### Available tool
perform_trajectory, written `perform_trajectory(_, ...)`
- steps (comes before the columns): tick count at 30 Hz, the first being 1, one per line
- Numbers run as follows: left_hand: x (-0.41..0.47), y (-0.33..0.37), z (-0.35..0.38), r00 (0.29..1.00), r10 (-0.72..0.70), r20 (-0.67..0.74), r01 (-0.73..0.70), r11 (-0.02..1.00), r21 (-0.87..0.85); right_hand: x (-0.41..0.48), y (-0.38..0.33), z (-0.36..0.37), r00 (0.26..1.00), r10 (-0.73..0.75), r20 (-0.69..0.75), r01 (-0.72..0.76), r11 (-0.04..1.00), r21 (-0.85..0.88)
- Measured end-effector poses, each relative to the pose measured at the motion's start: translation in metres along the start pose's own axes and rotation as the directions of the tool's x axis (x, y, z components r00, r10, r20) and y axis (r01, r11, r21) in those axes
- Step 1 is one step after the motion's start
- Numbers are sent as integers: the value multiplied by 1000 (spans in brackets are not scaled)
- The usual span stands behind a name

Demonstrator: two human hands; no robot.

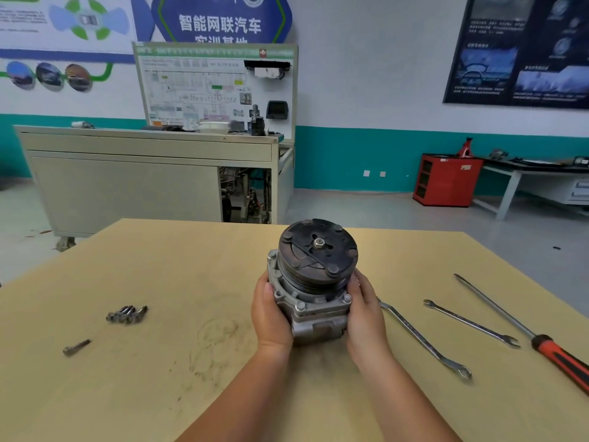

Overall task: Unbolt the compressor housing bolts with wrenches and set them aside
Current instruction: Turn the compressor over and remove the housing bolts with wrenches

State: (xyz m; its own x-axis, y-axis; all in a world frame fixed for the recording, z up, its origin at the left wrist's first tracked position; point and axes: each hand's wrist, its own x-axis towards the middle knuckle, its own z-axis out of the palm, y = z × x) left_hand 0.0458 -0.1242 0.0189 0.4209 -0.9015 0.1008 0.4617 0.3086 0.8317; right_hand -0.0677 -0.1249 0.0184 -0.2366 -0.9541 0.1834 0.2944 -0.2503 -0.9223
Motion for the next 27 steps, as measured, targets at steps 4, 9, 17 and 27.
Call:
perform_trajectory(4, -17, 16, -13, 972, 233, -8, -229, 959, 170, 10, -24, -37, 989, 12, 149, 30, 961, -274)
perform_trajectory(9, -96, 24, -2, 404, 717, 567, -885, 464, 44, 45, -40, -110, 997, -24, -67, -46, 503, -863)
perform_trajectory(17, -144, -50, 70, 523, -473, 709, -756, 126, 642, 41, -38, -118, 931, 360, -65, -3, -168, -986)
perform_trajectory(27, -128, -8, 17, 517, -151, 843, -690, 510, 514, -39, -68, -97, 956, 293, -19, -275, 869, -412)
